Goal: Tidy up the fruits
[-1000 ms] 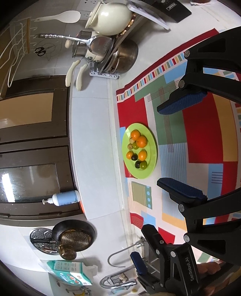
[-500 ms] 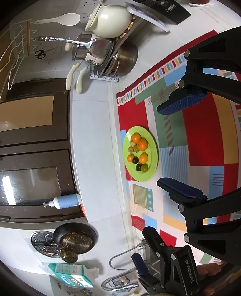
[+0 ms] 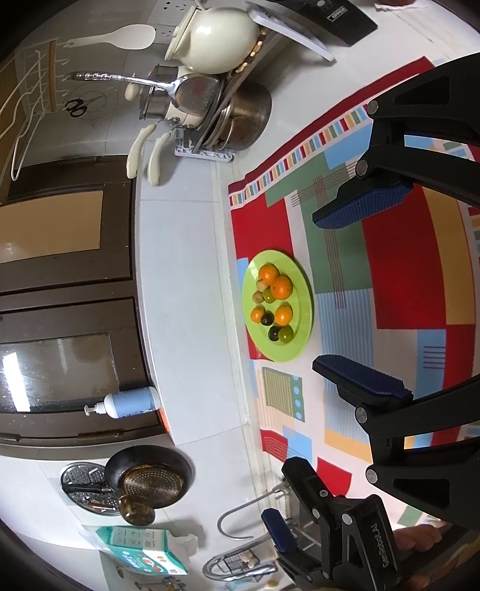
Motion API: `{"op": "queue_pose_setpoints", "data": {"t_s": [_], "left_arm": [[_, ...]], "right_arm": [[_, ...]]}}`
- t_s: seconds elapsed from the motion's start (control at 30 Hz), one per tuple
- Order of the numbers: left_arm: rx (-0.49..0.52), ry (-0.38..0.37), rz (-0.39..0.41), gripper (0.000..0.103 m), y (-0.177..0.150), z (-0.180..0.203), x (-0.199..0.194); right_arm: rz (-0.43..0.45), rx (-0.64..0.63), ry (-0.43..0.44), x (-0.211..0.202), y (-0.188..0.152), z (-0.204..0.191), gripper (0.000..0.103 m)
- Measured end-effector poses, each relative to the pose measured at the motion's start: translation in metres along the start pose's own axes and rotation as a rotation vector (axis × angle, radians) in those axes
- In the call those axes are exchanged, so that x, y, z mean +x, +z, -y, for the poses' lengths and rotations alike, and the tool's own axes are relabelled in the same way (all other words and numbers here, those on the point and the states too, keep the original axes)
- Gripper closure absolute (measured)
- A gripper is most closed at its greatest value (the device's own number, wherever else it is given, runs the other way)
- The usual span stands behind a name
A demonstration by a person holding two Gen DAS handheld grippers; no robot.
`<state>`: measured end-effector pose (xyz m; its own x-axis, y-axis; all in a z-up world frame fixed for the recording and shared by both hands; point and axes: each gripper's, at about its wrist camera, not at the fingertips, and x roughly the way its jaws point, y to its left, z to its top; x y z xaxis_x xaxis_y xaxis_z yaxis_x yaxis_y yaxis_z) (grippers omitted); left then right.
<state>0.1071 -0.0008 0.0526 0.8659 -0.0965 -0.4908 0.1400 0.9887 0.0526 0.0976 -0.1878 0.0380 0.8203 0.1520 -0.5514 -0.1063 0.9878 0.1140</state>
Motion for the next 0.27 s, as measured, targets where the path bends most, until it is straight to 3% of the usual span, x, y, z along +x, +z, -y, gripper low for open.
{"op": "queue_pose_setpoints", "data": {"t_s": [0.27], "left_arm": [[-0.006, 0.006, 0.001, 0.000, -0.0001, -0.0008, -0.0001]], "right_arm": [[0.000, 0.000, -0.001, 0.0004, -0.0002, -0.0012, 0.032]]}}
